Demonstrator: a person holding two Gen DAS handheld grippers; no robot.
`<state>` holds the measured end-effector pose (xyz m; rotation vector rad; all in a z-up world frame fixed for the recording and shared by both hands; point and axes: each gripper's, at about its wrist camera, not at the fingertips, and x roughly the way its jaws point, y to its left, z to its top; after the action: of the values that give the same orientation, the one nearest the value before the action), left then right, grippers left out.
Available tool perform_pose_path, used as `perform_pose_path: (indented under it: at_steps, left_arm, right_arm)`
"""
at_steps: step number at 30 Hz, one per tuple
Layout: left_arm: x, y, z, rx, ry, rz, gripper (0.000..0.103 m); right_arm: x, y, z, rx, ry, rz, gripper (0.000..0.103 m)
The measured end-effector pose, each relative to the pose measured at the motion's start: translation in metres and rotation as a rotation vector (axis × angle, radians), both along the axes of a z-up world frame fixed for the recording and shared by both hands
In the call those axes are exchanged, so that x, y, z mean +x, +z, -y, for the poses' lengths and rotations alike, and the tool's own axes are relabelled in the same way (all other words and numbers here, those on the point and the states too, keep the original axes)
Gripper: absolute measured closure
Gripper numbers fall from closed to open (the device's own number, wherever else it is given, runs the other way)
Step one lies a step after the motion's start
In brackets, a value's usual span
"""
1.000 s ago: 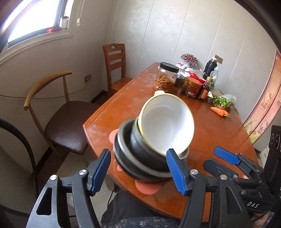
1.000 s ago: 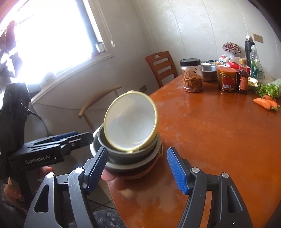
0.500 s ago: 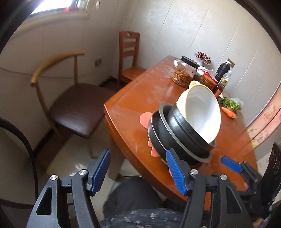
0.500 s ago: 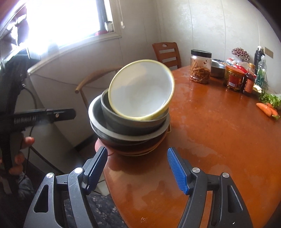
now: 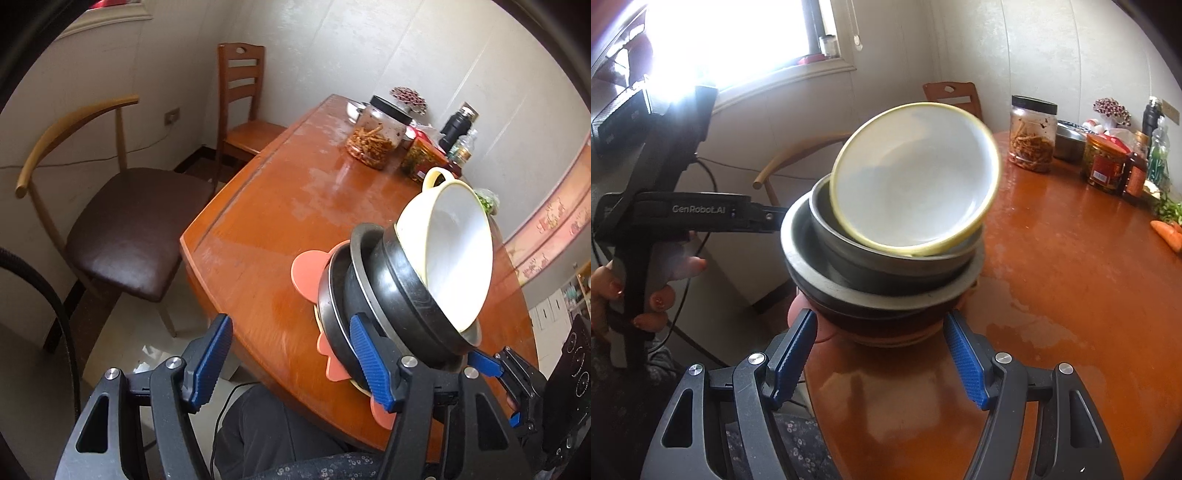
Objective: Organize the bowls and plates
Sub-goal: 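Carry the dish stack with both grippers toward the table middle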
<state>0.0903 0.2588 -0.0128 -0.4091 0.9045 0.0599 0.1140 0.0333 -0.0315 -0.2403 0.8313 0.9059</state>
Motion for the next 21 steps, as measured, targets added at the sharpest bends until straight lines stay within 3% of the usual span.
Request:
perform_pose_path:
  at_steps: [9, 13, 21]
  left_arm:
    - [0.031, -0.009, 0.005, -0.041, -0.133, 0.027, 0.037]
    - [0.046, -0.007, 0.027, 0.059, -0.154, 0.018, 0.037]
    - [0.077, -0.002, 0.072, 0.127, -0.237, 0.008, 0.038]
  right_arm:
    - [0.011, -0.006, -0.003, -0.034, -0.023, 0.044, 0.031]
    - [0.016, -0.007, 0.004, -0.040, -0.038, 0.044, 0.031]
    - [0.030, -0.007, 0.036, -0.059, -0.107, 0.044, 0.031]
